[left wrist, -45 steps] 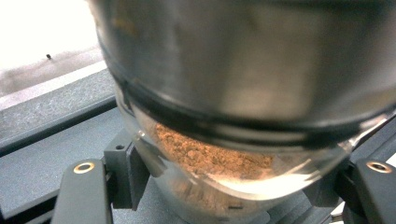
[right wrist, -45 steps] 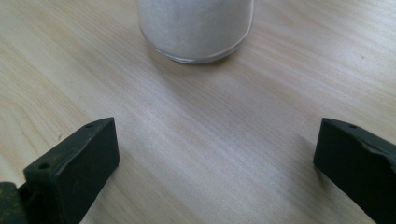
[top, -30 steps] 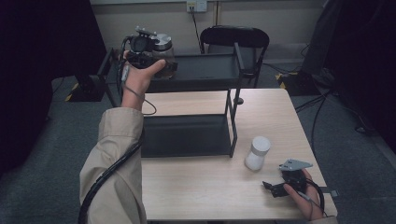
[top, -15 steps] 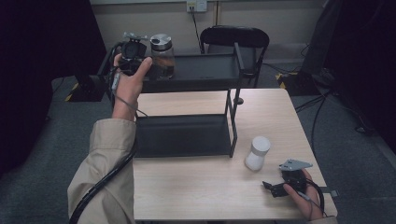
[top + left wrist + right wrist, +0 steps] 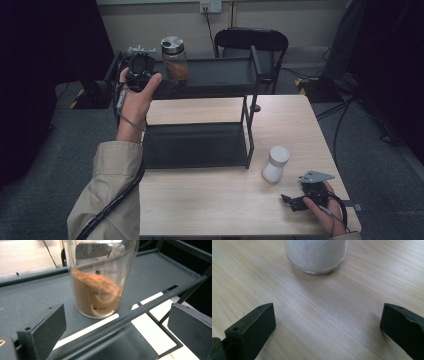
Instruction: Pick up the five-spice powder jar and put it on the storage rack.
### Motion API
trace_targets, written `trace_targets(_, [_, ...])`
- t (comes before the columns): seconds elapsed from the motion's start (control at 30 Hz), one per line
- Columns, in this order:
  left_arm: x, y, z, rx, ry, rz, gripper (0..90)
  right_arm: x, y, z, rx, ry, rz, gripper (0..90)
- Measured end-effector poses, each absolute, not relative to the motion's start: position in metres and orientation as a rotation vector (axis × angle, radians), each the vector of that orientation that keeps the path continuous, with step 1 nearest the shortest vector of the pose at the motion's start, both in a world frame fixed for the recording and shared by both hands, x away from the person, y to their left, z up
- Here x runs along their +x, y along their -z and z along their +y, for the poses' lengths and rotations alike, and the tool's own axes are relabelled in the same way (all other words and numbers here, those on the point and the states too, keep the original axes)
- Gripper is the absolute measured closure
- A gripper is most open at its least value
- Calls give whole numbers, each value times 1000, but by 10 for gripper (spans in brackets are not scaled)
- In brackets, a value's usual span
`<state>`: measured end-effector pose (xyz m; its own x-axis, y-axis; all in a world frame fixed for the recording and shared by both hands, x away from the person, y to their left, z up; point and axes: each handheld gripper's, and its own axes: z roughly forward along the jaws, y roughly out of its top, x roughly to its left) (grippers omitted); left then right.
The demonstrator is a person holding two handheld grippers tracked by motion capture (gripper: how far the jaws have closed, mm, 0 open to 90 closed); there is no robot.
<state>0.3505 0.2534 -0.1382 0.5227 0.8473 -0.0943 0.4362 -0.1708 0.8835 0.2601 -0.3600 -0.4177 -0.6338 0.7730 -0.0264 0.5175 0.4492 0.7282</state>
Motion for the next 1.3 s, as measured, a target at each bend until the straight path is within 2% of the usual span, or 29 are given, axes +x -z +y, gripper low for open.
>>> trace_targets(0.6, [322, 162, 274, 1745, -505, 1052, 14, 260, 418, -360, 1097, -998, 2349, 0])
trace_targets(1.3, [319, 213, 277, 1761, -463, 1043, 14, 260, 418, -360, 1097, -999, 2347, 0])
